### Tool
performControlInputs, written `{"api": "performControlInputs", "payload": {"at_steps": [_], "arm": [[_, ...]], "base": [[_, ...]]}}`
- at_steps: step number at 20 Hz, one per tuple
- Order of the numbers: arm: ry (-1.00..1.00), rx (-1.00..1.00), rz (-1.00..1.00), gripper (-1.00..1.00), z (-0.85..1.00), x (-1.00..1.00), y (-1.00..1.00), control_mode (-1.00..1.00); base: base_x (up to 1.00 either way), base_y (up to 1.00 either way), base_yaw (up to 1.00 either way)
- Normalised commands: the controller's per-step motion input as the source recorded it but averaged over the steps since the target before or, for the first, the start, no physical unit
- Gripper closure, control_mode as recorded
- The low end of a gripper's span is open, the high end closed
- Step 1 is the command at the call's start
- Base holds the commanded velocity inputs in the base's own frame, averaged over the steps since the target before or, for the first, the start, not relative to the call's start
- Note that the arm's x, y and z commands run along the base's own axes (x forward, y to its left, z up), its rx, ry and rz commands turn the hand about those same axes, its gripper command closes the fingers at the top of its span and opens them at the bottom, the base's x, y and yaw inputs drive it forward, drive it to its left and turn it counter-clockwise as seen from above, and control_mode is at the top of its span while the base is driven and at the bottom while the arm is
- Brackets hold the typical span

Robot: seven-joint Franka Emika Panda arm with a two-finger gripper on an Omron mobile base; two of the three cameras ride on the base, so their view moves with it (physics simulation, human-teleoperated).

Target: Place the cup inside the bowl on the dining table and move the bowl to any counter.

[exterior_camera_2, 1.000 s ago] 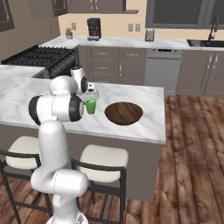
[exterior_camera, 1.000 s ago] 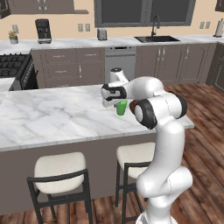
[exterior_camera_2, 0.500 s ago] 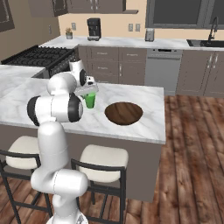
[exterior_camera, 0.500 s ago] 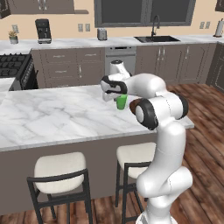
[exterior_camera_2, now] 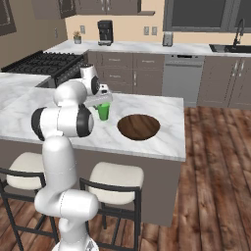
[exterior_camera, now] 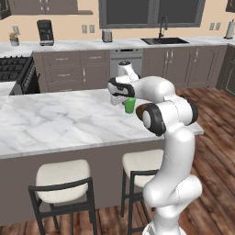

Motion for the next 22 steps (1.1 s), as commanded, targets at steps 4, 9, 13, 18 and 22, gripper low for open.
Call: {"api": "performControlInputs", "payload": {"at_steps": [4, 9, 13, 18, 22], "arm": [[0.0, -0.02, 0.01, 1.0, 0.0, 0.0, -0.31, -1.0], [0.0, -0.01, 0.03, 1.0, 0.0, 0.0, -0.43, -1.0], [0.0, 0.0, 0.03, 1.0, 0.03, 0.0, -0.49, -1.0], [0.0, 0.0, 0.03, 1.0, 0.1, 0.0, -0.48, -1.0], [0.0, 0.0, 0.03, 1.0, 0.06, 0.0, -0.44, -1.0]], "base": [[0.0, 0.0, 0.0], [0.0, 0.0, 0.0], [0.0, 0.0, 0.0], [0.0, 0.0, 0.0], [0.0, 0.0, 0.0]]}}
